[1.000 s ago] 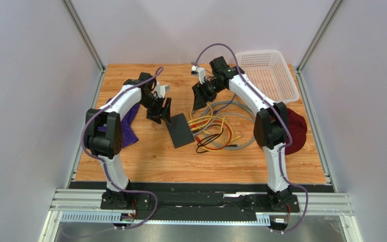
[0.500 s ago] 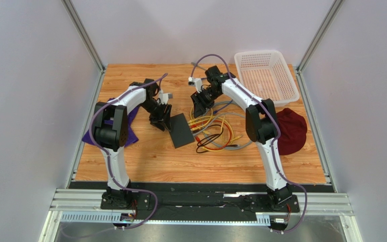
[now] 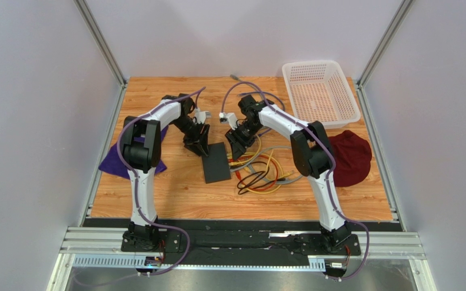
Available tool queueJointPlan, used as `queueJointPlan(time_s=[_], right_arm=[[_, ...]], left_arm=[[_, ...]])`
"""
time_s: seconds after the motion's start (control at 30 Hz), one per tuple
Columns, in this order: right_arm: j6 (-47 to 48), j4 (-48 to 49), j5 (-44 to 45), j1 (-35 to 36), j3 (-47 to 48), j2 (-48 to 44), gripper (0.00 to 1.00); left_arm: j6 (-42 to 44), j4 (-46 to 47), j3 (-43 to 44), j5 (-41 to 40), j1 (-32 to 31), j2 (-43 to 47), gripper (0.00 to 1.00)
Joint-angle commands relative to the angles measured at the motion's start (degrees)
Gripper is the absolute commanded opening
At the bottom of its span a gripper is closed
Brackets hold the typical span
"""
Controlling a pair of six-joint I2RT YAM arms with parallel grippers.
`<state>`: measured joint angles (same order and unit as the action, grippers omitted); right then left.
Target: Pull the plug from the switch port
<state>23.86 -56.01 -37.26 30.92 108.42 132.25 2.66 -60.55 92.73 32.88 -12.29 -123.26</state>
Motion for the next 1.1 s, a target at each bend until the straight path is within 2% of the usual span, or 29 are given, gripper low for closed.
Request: queueJointPlan(time_s=[0.0,0.13,0.27,0.43,0.6,0.7,0.77,0.8,0.83,0.93,1.07], right_arm=[[-0.73,-0.86,-0.37,4.94,-1.63,-5.68,0.57],[-2.32,-0.33,2.27,5.56,0.38,-7.08,0.57],[-2.94,-0.33,3.33,4.16,2.58,-8.32,0.59],[-2.68,-1.82,-1.32,2.48,5.22,-7.45,0.60],[-2.40,-2.36,-5.98,2.57,7.68,-5.16,0.60],[-5.65,-1.65,-8.18,2.40,11.36,0.01,0.60],[-6.98,-1.65,-9.93,2.39,13.56,1.95,0.60],[-8.46,-0.95,-10.64,2.48,13.66,3.01,0.59],[-9.43,-0.16,-11.78,2.48,13.48,3.28,0.59],[-10.06,1.08,-12.93,2.92,10.85,3.02,0.59],[-10.23,0.73,-8.99,3.27,8.04,3.37,0.58]], left_arm=[[2.44,-1.76,4.39,0.43,0.60,-1.63,0.52],[2.79,-1.93,3.17,-4.31,0.61,2.22,0.54],[-2.37,3.49,-2.98,-8.80,2.97,13.45,0.65],[-11.61,5.62,-10.10,-3.01,8.07,21.91,0.67],[-14.42,6.06,-9.68,1.29,8.34,28.25,0.65],[-18.55,9.83,-9.67,6.72,8.34,25.62,0.52],[-22.14,15.77,-13.52,9.99,8.25,23.96,0.25],[-22.86,17.82,-15.02,14.88,8.08,23.16,0.13],[-23.31,19.32,-17.03,16.06,7.81,22.37,0.05],[-24.36,22.92,-19.24,18.96,7.29,19.30,0.01],[-25.51,24.61,-20.04,19.59,7.28,14.64,0.01]])
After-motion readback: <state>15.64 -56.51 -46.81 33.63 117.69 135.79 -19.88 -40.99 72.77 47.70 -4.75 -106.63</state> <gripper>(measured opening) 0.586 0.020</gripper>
